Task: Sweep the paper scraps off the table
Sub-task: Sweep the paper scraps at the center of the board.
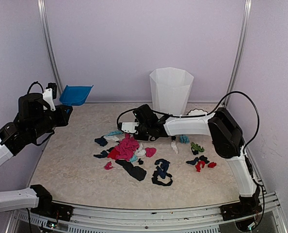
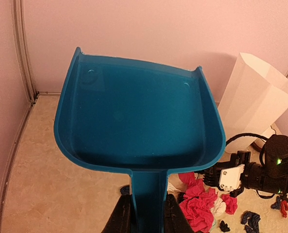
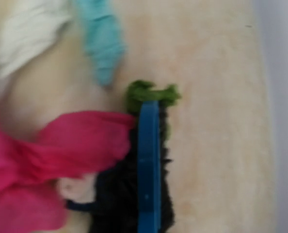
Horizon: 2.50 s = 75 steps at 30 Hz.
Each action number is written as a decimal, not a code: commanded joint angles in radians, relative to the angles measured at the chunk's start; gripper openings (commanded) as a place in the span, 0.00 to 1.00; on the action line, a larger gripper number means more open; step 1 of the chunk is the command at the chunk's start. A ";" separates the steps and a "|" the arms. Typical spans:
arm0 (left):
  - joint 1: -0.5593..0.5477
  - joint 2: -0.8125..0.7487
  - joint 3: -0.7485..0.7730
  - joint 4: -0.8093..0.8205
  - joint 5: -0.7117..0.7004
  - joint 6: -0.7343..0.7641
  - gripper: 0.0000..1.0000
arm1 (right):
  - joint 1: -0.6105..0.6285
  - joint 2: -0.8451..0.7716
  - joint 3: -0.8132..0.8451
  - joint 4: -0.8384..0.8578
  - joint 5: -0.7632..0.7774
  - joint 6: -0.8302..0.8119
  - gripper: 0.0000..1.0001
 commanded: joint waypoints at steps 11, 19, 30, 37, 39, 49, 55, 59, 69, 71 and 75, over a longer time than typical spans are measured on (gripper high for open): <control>0.008 -0.012 -0.005 0.022 0.008 0.016 0.00 | 0.093 -0.311 -0.286 -0.193 -0.253 0.009 0.00; 0.018 -0.012 -0.004 0.024 0.028 0.017 0.00 | 0.157 -0.487 -0.371 -0.315 -0.196 0.011 0.00; 0.096 -0.012 -0.009 0.037 0.093 0.006 0.00 | 0.167 -0.523 -0.321 0.005 -0.061 -0.137 0.00; 0.155 -0.005 -0.016 0.047 0.124 0.002 0.00 | 0.165 -0.285 -0.148 0.204 -0.220 -0.390 0.00; 0.158 -0.005 -0.015 0.047 0.124 0.002 0.00 | 0.162 -0.207 -0.084 0.228 -0.257 -0.453 0.00; 0.167 -0.004 -0.019 0.048 0.118 0.000 0.00 | 0.120 0.137 0.244 0.231 -0.426 -0.616 0.00; 0.167 0.013 -0.020 0.043 0.111 0.000 0.00 | 0.101 0.261 0.346 0.174 -0.441 -0.667 0.00; 0.167 0.019 -0.020 0.044 0.108 0.000 0.00 | 0.100 0.245 0.300 0.105 -0.444 -0.706 0.00; 0.174 0.033 -0.019 0.041 0.108 0.000 0.00 | 0.089 -0.048 -0.105 0.032 -0.396 -0.667 0.00; 0.177 0.035 -0.019 0.041 0.106 -0.001 0.00 | 0.087 -0.121 -0.181 0.020 -0.400 -0.633 0.00; 0.178 0.034 -0.018 0.039 0.108 -0.001 0.00 | 0.084 -0.288 -0.351 0.070 -0.398 -0.559 0.00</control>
